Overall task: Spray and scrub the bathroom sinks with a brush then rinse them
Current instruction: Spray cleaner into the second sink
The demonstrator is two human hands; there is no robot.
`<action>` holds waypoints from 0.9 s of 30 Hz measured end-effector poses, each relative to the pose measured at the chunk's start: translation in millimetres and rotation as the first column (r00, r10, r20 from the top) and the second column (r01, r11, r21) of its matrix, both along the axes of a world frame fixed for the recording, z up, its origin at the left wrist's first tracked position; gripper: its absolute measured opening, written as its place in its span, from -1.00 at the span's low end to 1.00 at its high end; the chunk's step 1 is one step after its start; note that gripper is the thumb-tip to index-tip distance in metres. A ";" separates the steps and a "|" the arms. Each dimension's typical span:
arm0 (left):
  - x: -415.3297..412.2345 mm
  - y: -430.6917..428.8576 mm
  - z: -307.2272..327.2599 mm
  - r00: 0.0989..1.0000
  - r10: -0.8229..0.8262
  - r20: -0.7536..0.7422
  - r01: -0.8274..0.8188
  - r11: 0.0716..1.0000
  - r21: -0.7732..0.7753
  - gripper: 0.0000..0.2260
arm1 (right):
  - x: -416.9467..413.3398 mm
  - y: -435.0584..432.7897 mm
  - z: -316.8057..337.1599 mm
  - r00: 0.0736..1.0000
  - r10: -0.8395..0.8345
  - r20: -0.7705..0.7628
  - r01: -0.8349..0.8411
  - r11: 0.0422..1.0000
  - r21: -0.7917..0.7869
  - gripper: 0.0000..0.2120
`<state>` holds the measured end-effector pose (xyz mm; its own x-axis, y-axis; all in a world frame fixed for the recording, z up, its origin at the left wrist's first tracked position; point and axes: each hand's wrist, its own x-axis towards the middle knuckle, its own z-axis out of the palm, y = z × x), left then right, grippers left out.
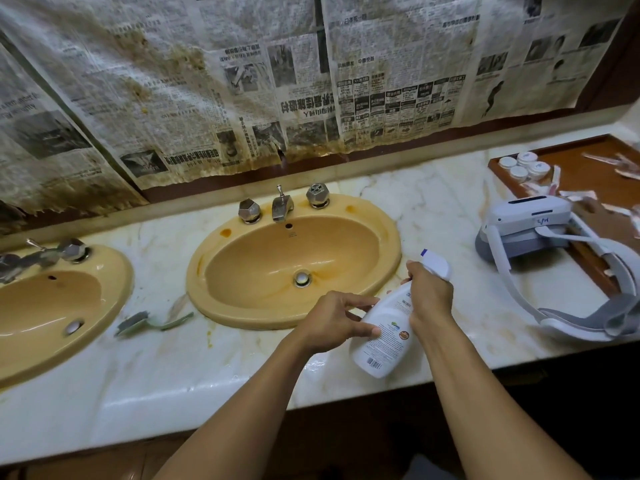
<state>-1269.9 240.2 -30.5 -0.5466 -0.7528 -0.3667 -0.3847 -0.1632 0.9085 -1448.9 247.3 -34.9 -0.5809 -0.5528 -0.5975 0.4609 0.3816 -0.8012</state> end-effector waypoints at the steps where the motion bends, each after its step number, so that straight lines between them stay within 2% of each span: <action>1: -5.6 -2.0 -1.3 1.000 0.012 0.000 -0.012 1.000 0.006 -0.59 | -5.7 -3.5 -0.4 1.000 0.027 -0.005 -0.027 1.000 -0.002 -0.80; 5: -25.5 -8.0 -6.9 0.997 0.078 -0.007 -0.078 0.996 0.044 -0.55 | -26.8 -16.6 -3.3 0.987 0.154 -0.035 -0.154 0.988 -0.008 -0.78; 11: -43.8 -12.6 -18.3 0.991 0.131 0.017 -0.131 0.990 0.044 -0.53 | -38.0 -33.6 -2.4 0.967 0.228 -0.111 -0.226 0.974 0.028 -0.69; 15: -50.2 -11.9 -24.6 0.987 0.160 0.015 -0.160 0.985 0.059 -0.52 | -39.6 -42.1 -4.9 0.935 0.283 -0.215 -0.277 0.959 0.058 -0.80; 17: -53.1 -12.0 -24.9 0.986 0.165 0.002 -0.165 0.983 0.080 -0.54 | -39.4 -46.0 -6.0 0.900 0.339 -0.274 -0.337 0.940 0.056 -0.79; 20: -56.5 -11.5 -25.4 0.989 0.147 -0.005 -0.146 0.985 0.093 -0.57 | -35.8 -52.8 -6.9 0.801 0.451 -0.395 -0.459 0.885 0.079 -0.80; 23: -59.6 -10.4 -25.2 0.989 0.147 -0.006 -0.145 0.984 0.099 -0.59 | -31.2 -60.0 -7.2 0.716 0.512 -0.475 -0.515 0.846 0.136 -0.70; 27: -61.7 -13.0 -27.0 0.983 0.182 0.011 -0.182 0.979 0.095 -0.61 | -29.2 -68.7 -5.0 0.709 0.537 -0.458 -0.498 0.840 0.215 -0.72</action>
